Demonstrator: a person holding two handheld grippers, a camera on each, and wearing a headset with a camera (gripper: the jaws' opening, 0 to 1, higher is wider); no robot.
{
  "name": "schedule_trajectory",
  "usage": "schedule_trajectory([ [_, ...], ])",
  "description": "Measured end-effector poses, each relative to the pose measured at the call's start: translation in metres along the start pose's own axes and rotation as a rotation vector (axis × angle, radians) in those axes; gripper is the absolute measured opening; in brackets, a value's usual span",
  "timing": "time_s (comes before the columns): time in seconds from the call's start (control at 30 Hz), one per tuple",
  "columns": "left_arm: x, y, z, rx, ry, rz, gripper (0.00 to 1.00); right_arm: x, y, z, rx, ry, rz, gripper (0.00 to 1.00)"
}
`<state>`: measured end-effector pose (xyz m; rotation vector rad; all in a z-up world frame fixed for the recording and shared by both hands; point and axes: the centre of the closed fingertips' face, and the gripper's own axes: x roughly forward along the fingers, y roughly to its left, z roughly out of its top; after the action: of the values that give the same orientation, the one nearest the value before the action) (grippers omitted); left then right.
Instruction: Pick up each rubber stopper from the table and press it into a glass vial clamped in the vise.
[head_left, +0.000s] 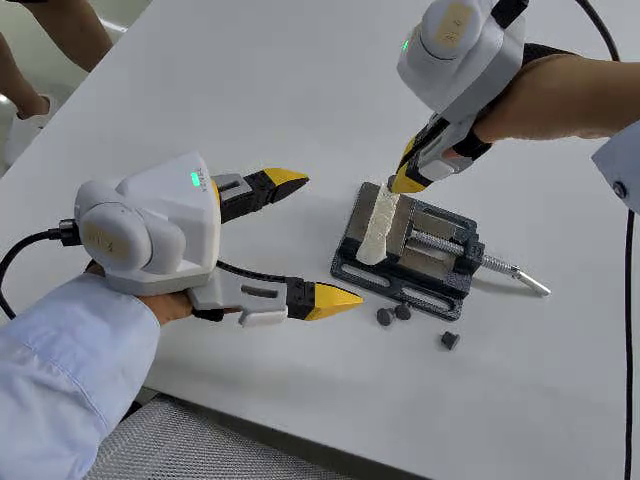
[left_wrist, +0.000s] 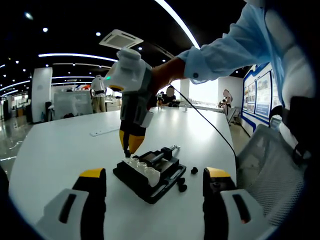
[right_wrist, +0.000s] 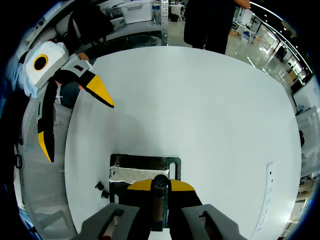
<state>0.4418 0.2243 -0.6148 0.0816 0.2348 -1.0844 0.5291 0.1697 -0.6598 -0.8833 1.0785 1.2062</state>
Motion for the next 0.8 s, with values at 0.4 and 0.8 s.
schedule_trajectory([
  [0.4,0.0019,-0.0009,-0.001,-0.006,0.0,-0.003,0.76,0.0008,-0.0003,-0.0013,-0.014,0.016,-0.003,0.06],
  [0.8,0.0018,-0.0023,-0.0017,-0.007,0.001,-0.006,0.76,0.0005,0.0,-0.0013,-0.029,0.043,-0.006,0.06],
])
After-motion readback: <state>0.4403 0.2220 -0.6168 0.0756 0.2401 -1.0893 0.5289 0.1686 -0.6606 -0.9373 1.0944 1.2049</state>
